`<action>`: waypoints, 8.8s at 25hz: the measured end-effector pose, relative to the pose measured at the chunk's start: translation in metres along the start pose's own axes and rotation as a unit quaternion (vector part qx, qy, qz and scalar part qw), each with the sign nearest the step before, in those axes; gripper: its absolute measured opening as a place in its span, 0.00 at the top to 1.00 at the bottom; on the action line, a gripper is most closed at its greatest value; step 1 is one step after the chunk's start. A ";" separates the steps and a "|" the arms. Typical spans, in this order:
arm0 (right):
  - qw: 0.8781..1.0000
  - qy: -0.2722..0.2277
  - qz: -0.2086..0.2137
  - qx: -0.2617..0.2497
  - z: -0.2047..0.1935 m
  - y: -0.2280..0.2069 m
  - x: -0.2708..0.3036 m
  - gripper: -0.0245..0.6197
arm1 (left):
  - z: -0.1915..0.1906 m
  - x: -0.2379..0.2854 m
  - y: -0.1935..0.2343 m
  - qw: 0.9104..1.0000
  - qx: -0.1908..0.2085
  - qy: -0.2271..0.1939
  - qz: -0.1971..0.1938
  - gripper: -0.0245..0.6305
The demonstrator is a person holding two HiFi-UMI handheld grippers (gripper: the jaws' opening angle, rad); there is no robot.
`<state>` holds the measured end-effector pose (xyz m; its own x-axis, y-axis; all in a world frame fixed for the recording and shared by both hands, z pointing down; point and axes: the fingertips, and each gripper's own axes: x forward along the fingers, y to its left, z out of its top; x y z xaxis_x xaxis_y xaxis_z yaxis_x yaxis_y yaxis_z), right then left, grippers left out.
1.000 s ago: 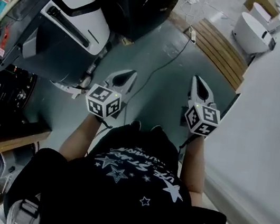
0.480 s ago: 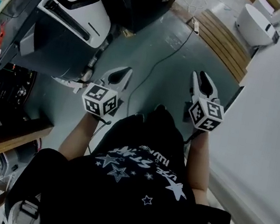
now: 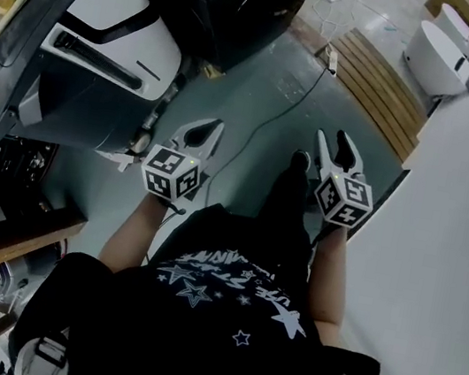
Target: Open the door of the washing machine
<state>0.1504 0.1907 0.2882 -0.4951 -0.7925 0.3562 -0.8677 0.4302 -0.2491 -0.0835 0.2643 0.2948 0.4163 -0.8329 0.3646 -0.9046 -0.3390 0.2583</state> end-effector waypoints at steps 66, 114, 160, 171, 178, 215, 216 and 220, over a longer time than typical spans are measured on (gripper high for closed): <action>0.896 0.195 0.241 -0.318 0.071 -0.212 0.736 0.62 | 0.053 0.428 0.255 0.939 -0.153 0.052 0.305 0.95; 0.889 0.270 0.108 -0.355 -0.001 -0.264 0.640 0.59 | -0.002 0.368 0.250 0.969 -0.093 0.121 0.194 0.95; 0.962 0.241 -0.062 -0.109 -0.187 -0.116 0.256 0.76 | -0.114 0.209 0.128 0.983 0.034 0.180 0.017 0.95; 0.966 0.232 0.010 -0.112 -0.210 -0.045 0.230 0.81 | -0.130 0.130 0.103 0.983 0.032 0.170 0.061 0.95; 0.965 0.240 0.043 -0.093 -0.231 0.011 0.221 0.82 | -0.139 0.084 0.116 0.981 0.029 0.176 0.074 0.95; 0.970 0.239 -0.018 -0.050 -0.236 0.208 0.185 0.83 | -0.121 -0.074 0.221 0.990 0.039 0.132 0.020 0.95; 0.971 0.232 -0.023 -0.049 -0.225 0.208 0.179 0.84 | -0.114 -0.076 0.219 0.991 0.043 0.127 0.016 0.95; 0.979 0.193 -0.047 -0.046 -0.179 0.207 0.154 0.88 | -0.084 -0.081 0.206 0.993 0.058 0.102 0.000 0.95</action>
<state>-0.1136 0.2353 0.4524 -0.3780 -0.6155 0.6916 -0.9013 0.4155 -0.1228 -0.2960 0.2985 0.3934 0.4158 -0.7312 0.5408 -0.9039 -0.3977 0.1572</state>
